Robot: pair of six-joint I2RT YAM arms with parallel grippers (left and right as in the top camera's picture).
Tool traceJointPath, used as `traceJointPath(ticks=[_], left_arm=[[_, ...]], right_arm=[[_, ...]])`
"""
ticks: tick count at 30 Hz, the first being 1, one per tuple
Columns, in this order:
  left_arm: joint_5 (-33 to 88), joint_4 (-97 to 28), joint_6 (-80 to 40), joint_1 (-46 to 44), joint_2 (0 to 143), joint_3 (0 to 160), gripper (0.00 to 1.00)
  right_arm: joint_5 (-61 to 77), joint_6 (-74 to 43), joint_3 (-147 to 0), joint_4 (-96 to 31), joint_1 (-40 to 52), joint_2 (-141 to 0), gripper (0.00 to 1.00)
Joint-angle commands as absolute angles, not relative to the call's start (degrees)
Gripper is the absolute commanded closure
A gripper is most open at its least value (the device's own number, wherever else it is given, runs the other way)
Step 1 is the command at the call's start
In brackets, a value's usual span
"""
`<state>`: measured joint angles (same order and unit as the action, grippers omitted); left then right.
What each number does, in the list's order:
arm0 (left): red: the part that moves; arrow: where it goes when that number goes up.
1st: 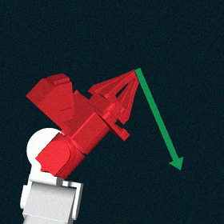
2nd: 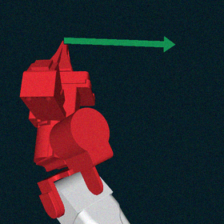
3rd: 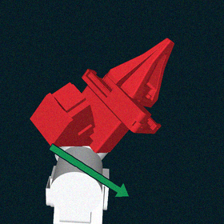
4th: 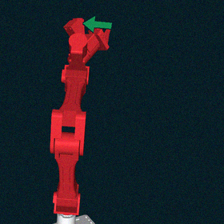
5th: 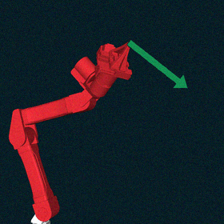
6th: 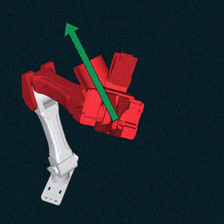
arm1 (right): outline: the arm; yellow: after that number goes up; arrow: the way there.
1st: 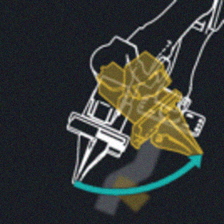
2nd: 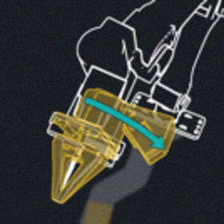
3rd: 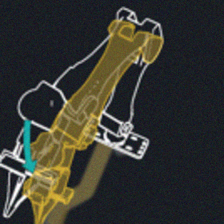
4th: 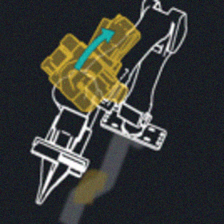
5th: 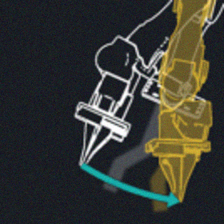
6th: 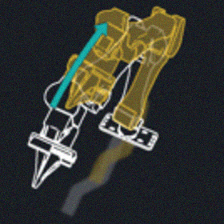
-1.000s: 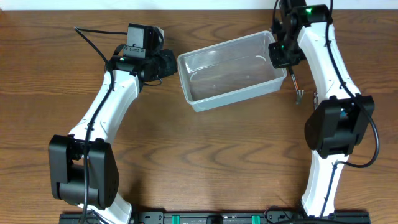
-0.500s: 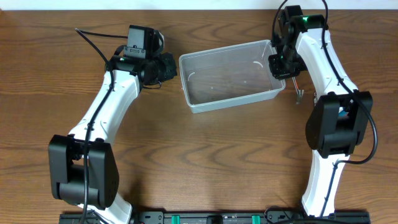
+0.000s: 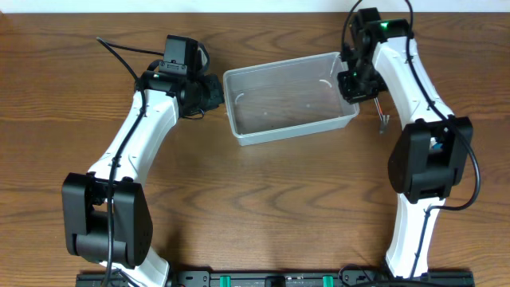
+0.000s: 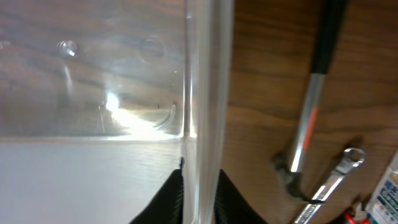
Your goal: Pack container
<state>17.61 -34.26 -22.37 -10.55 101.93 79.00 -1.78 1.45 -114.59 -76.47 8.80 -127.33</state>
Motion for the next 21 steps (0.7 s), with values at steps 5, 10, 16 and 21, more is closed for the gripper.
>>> traceJointPath(ticks=[5, 10, 16, 21], left_arm=[[16.12, -33.06, -21.41, -10.44, 102.76, 80.49, 0.93], [15.97, -31.86, -20.97, -10.44, 102.78, 80.49, 0.93], [15.81, -31.83, -17.02, -10.44, 102.91, 80.49, 0.93], [15.81, -31.77, -14.13, -10.39, 102.91, 80.49, 0.93]], right_arm=[[-0.34, -0.43, -114.26, -77.91, 11.44, -126.32, 0.55], [-0.36, -0.43, -114.26, -77.89, 11.68, -126.32, 0.41], [-0.38, 0.51, -114.26, -74.5, 11.6, -126.32, 0.32], [-0.38, 2.9, -114.26, -68.38, 11.64, -126.32, 0.26]])
